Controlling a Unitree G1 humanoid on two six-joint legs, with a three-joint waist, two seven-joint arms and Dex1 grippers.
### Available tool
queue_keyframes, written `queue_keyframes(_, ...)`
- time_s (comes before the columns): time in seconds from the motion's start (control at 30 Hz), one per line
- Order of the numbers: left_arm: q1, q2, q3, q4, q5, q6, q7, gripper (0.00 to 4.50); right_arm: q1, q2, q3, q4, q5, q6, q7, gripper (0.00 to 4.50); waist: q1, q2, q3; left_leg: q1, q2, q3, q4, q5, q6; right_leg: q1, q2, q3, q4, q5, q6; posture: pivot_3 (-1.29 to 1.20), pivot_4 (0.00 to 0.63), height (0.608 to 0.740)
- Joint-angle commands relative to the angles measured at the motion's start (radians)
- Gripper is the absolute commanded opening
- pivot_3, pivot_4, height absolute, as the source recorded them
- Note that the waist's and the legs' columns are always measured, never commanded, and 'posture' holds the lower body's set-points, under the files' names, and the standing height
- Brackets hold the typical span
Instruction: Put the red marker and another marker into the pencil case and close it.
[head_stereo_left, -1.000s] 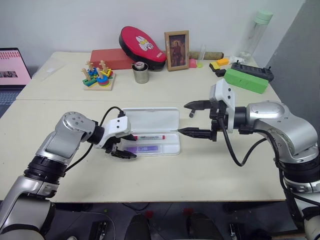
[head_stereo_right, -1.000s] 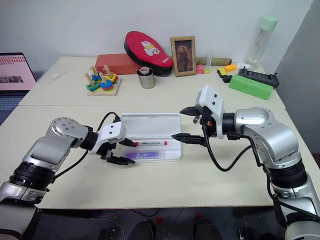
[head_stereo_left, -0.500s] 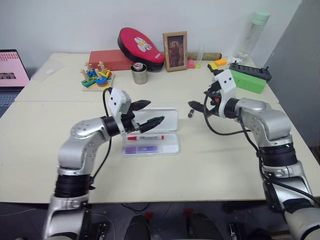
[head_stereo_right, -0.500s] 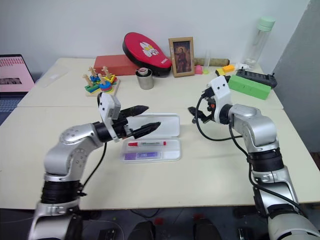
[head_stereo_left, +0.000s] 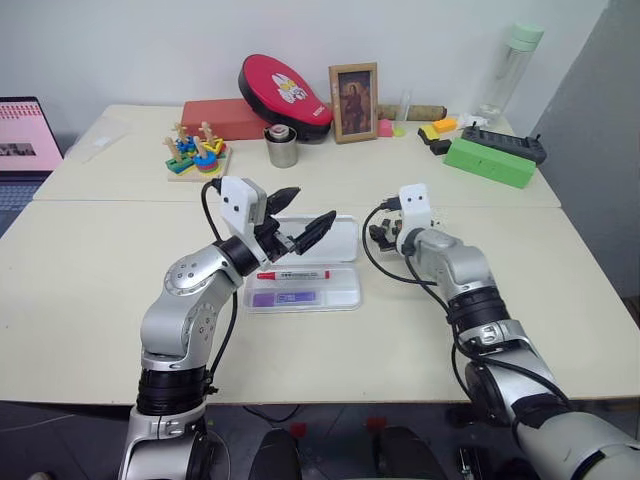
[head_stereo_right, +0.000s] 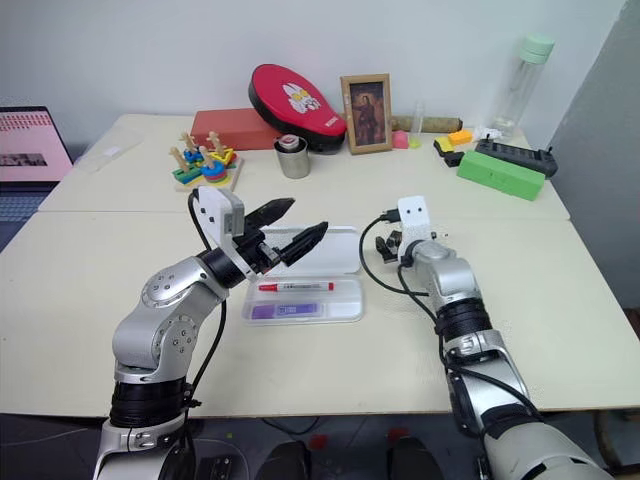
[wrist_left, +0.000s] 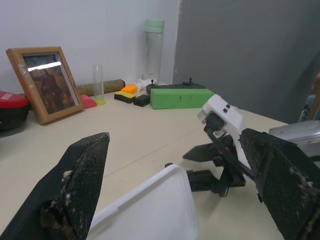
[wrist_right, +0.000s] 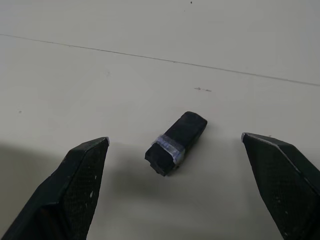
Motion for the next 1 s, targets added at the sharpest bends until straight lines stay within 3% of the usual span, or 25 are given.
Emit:
queue_keyframes(0.03,0.005,0.002,0.001,-0.043,-0.02,-0.029,0.009,4.5,-0.061,-0.001,-0.031,0.073,-0.015,-0.077,-0.023,4.13,0.001,0.0,0.0,0.0,0.0,0.0,0.0,0.0,0.0,0.0,0.0,0.0,0.0,0.0,0.0,0.0,0.15,0.74)
queue_keyframes(0.4,0.003,0.007,-0.002,-0.035,-0.025,-0.049,0.019,4.5,-0.093,-0.004,-0.042,0.144,-0.03,-0.126,-0.019,1.22,-0.001,0.0,0.0,0.0,0.0,0.0,0.0,0.0,0.0,0.0,0.0,0.0,0.0,0.0,0.0,0.0,0.15,0.74)
queue_keyframes(0.53,-0.01,0.005,-0.004,-0.023,-0.023,-0.049,0.03,4.5,-0.091,-0.007,-0.045,0.139,-0.034,-0.131,-0.016,0.38,-0.001,0.0,0.0,0.0,0.0,0.0,0.0,0.0,0.0,0.0,0.0,0.0,0.0,0.0,0.0,0.0,0.15,0.74)
queue_keyframes(0.7,-0.023,0.004,-0.004,-0.017,-0.031,-0.039,0.034,4.5,-0.079,-0.04,-0.047,0.082,-0.029,-0.138,0.023,0.28,-0.001,0.0,0.0,0.0,0.0,0.0,0.0,0.0,0.0,0.0,0.0,0.0,0.0,0.0,0.0,0.0,0.15,0.74)
queue_keyframes(0.87,-0.014,0.047,0.002,-0.026,-0.051,-0.015,-0.001,4.5,-0.059,-0.11,-0.046,-0.057,0.013,-0.12,0.173,0.28,-0.001,0.001,0.0,0.0,0.0,0.0,-0.001,0.0,0.0,0.0,0.0,0.0,-0.001,0.0,0.0,0.0,0.15,0.74)
queue_keyframes(0.93,0.003,0.092,0.011,-0.038,-0.083,0.014,-0.042,4.5,-0.04,-0.155,-0.016,-0.14,0.026,-0.13,0.286,0.28,-0.002,0.001,0.0,0.0,0.0,0.0,-0.001,0.0,0.0,0.0,0.0,0.0,-0.001,0.0,0.0,0.0,0.15,0.74)
queue_keyframes(1.0,0.03,0.176,0.054,-0.043,-0.138,0.043,-0.132,4.5,0.004,-0.248,0.033,-0.331,0.113,-0.096,0.545,0.28,-0.007,0.001,0.001,0.0,0.0,0.0,-0.001,0.0,0.0,0.0,0.0,0.0,-0.002,0.0,0.0,0.0,0.15,0.74)
